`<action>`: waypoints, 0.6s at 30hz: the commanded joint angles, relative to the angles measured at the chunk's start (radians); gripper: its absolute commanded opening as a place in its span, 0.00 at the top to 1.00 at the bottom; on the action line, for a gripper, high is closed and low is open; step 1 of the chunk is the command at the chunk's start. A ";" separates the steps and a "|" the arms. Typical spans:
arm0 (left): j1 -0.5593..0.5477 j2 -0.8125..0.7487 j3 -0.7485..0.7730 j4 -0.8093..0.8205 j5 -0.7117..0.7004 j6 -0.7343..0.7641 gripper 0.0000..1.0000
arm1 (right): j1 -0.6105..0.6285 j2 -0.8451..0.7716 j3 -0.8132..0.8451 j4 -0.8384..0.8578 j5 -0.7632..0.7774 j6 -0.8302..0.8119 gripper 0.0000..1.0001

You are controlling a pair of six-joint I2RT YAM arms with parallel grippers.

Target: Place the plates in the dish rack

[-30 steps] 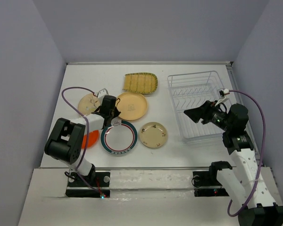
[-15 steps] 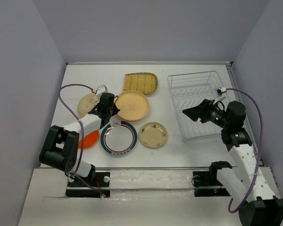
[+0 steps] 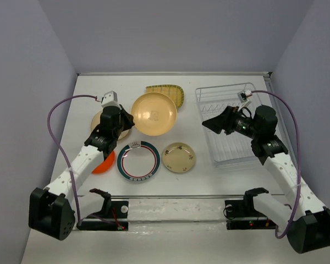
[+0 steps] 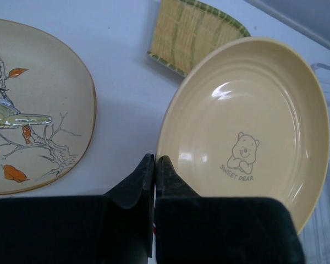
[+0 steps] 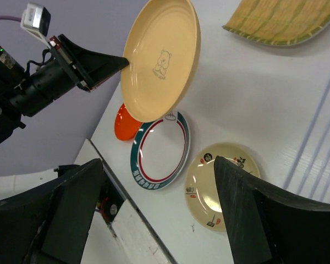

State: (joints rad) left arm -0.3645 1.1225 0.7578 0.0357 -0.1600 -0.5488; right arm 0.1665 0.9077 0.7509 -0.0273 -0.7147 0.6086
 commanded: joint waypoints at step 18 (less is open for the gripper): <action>-0.005 -0.262 0.028 0.089 0.404 0.150 0.94 | 0.309 0.402 0.239 0.216 0.095 0.028 0.15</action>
State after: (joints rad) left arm -0.3649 0.9051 0.7570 0.0624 0.1711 -0.4290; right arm 0.4656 1.2987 0.9512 0.0486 -0.5663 0.5892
